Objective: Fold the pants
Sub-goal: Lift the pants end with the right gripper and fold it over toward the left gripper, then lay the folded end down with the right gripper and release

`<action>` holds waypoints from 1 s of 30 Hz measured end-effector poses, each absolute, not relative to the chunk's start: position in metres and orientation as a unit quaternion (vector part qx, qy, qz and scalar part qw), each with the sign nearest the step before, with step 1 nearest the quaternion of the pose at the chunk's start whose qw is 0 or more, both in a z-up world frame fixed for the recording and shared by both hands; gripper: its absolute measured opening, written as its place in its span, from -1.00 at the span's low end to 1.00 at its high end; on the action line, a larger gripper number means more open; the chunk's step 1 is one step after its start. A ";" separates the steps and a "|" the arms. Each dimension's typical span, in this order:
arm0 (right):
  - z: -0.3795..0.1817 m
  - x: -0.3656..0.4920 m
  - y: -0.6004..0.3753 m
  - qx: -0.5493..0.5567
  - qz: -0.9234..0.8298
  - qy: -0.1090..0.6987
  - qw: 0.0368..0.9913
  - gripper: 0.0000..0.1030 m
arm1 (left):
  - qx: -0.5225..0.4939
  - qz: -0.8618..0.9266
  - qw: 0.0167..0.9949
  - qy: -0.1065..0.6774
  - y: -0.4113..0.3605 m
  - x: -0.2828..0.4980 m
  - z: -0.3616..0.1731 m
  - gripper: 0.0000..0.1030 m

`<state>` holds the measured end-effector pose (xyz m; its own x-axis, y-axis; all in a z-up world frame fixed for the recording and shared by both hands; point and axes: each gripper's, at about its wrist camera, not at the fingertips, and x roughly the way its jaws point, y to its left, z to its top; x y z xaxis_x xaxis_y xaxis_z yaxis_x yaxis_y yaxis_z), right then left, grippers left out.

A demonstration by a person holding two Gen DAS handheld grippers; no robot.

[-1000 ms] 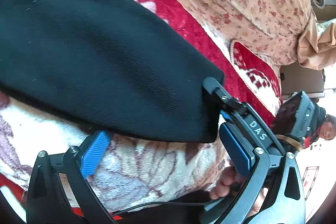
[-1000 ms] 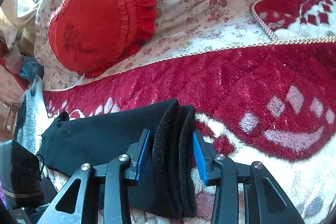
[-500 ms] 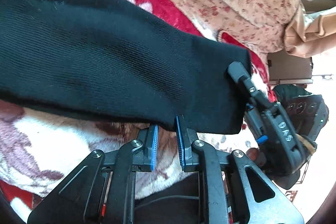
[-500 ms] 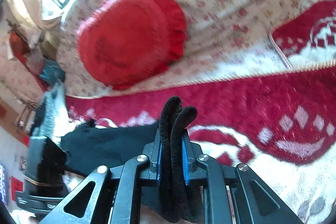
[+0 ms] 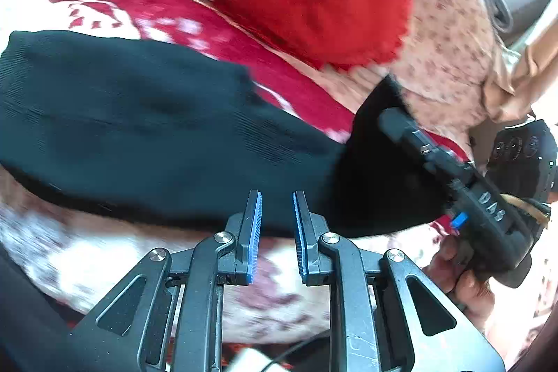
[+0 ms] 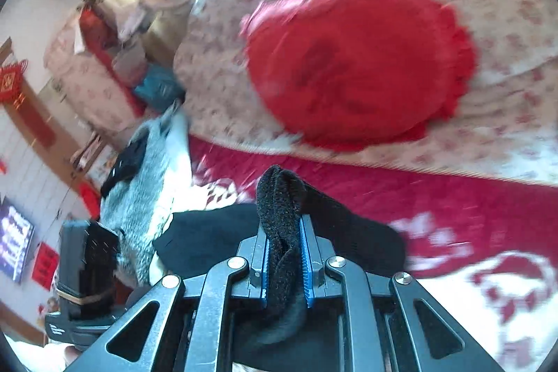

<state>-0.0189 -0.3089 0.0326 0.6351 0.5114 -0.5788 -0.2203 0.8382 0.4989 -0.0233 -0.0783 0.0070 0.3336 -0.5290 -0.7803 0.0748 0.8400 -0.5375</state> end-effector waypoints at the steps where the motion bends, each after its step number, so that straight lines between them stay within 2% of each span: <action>1: 0.024 -0.011 -0.296 0.201 0.212 0.381 0.877 -0.72 | -0.209 -0.185 0.792 0.543 -0.071 -0.017 0.002 -0.63; 3: -0.007 0.011 -0.272 0.231 0.226 0.411 0.853 -0.61 | -0.201 -0.167 0.796 0.547 -0.063 -0.009 -0.008 -0.47; 6: -0.036 0.026 -0.259 0.279 0.234 0.451 0.815 -0.56 | -0.207 -0.163 0.788 0.556 -0.055 -0.002 -0.020 -0.41; 7: -0.033 0.023 -0.260 0.278 0.238 0.444 0.818 -0.53 | -0.207 -0.166 0.787 0.557 -0.055 -0.002 -0.022 -0.27; 8: -0.022 0.016 -0.264 0.261 0.239 0.427 0.832 -0.48 | -0.208 -0.170 0.786 0.556 -0.056 -0.001 -0.023 -0.20; 11: 0.004 -0.005 -0.285 0.207 0.217 0.402 0.865 -0.47 | -0.215 -0.185 0.781 0.557 -0.067 0.000 -0.023 -0.14; 13: 0.008 -0.015 -0.297 0.167 0.190 0.405 0.879 -0.47 | -0.209 -0.193 0.778 0.561 -0.077 0.000 -0.023 -0.01; 15: -0.001 -0.024 -0.302 0.116 0.161 0.425 0.883 -0.47 | -0.199 -0.200 0.773 0.569 -0.089 0.001 -0.025 0.04; 18: -0.029 -0.031 -0.314 0.121 0.136 0.453 0.873 -0.52 | -0.166 -0.202 0.775 0.576 -0.117 0.004 -0.033 0.04; 19: -0.037 -0.032 -0.318 0.130 0.134 0.455 0.870 -0.52 | -0.153 -0.198 0.780 0.574 -0.121 0.004 -0.035 0.00; 20: -0.042 -0.035 -0.322 0.144 0.132 0.450 0.871 -0.52 | -0.136 -0.191 0.789 0.568 -0.127 0.004 -0.035 -0.14; 21: -0.043 -0.036 -0.325 0.154 0.132 0.446 0.872 -0.52 | -0.119 -0.187 0.797 0.561 -0.133 0.004 -0.033 -0.48; 23: -0.040 -0.036 -0.329 0.164 0.132 0.441 0.872 -0.52 | -0.115 -0.190 0.799 0.558 -0.135 0.006 -0.029 -0.66; 30: -0.010 -0.028 -0.316 0.140 0.143 0.415 0.888 -0.52 | -0.115 -0.180 0.827 0.520 -0.102 0.009 -0.002 -0.71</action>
<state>-0.0276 -0.3160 -0.0101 0.6148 0.3698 -0.6966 -0.1379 0.9201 0.3667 0.0095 -0.1017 -0.0024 0.3938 -0.4183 -0.8185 0.1784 0.9083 -0.3783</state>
